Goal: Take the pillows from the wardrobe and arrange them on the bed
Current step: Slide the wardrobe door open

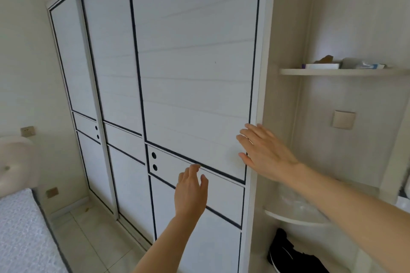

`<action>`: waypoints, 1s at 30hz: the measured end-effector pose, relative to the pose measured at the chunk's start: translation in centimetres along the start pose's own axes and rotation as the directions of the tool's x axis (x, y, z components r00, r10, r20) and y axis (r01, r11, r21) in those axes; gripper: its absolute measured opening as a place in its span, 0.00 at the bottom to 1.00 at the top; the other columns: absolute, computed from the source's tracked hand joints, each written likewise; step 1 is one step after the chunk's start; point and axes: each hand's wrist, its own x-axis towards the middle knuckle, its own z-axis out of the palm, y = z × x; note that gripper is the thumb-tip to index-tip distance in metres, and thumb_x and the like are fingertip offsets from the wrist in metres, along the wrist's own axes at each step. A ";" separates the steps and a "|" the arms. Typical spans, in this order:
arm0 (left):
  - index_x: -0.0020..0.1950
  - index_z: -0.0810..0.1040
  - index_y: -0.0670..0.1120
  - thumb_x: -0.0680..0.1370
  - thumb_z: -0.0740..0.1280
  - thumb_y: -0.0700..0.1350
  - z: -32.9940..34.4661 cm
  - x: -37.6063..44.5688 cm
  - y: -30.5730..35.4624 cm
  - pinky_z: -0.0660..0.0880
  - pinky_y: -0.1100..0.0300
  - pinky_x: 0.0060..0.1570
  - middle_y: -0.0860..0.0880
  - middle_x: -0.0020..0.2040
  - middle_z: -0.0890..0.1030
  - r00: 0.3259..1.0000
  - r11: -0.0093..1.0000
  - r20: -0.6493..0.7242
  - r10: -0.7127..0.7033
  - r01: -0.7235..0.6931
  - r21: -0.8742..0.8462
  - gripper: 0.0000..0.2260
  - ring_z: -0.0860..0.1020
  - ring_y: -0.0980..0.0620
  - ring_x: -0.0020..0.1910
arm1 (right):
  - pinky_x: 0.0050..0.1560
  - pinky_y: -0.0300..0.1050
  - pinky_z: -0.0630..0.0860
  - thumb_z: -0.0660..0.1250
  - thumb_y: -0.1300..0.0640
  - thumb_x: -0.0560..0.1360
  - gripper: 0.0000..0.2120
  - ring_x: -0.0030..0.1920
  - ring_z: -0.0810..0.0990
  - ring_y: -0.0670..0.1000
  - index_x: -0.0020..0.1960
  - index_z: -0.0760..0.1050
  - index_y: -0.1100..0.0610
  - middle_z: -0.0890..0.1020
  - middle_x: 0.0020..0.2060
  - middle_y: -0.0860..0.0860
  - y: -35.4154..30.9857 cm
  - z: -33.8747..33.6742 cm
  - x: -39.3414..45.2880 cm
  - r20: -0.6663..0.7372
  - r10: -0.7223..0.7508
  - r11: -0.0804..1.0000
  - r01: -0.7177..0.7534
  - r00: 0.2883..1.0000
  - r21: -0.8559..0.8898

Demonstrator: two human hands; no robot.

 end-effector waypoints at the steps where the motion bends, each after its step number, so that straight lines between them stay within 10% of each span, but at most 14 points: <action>1: 0.68 0.70 0.50 0.82 0.57 0.48 0.7 1.4 0.0 0.75 0.56 0.53 0.53 0.65 0.75 1.000 1.000 -0.008 0.003 -0.003 -0.008 0.15 0.70 0.52 0.63 | 0.73 0.55 0.56 0.59 0.49 0.79 0.23 0.73 0.64 0.59 0.69 0.69 0.62 0.72 0.68 0.59 0.6 0.5 1.5 -0.006 -0.011 1.000 0.011 1.000 -0.007; 6: 0.73 0.66 0.48 0.83 0.57 0.48 3.8 6.8 0.8 0.68 0.61 0.60 0.50 0.74 0.66 0.999 0.997 -0.043 0.020 -0.024 -0.075 0.19 0.63 0.52 0.71 | 0.74 0.55 0.39 0.45 0.43 0.82 0.29 0.78 0.43 0.57 0.78 0.49 0.57 0.52 0.78 0.56 3.5 3.3 7.5 0.059 -0.050 0.987 0.059 0.997 -0.149; 12: 0.79 0.37 0.51 0.84 0.50 0.56 8.4 11.4 2.0 0.41 0.49 0.75 0.50 0.80 0.37 0.979 0.999 0.201 -0.034 0.041 -0.033 0.30 0.36 0.46 0.78 | 0.72 0.62 0.34 0.42 0.38 0.80 0.35 0.75 0.33 0.60 0.77 0.36 0.57 0.38 0.78 0.54 5.8 6.5 12.4 0.066 -0.079 0.888 0.100 0.995 -0.448; 30: 0.78 0.32 0.55 0.79 0.44 0.65 15.6 15.6 5.6 0.32 0.51 0.71 0.54 0.78 0.30 0.977 0.875 0.071 -0.200 0.211 -0.436 0.33 0.28 0.54 0.75 | 0.69 0.70 0.33 0.40 0.38 0.80 0.37 0.73 0.31 0.66 0.75 0.29 0.62 0.32 0.75 0.62 6.6 9.9 15.0 0.054 -0.052 0.741 0.075 0.997 -0.667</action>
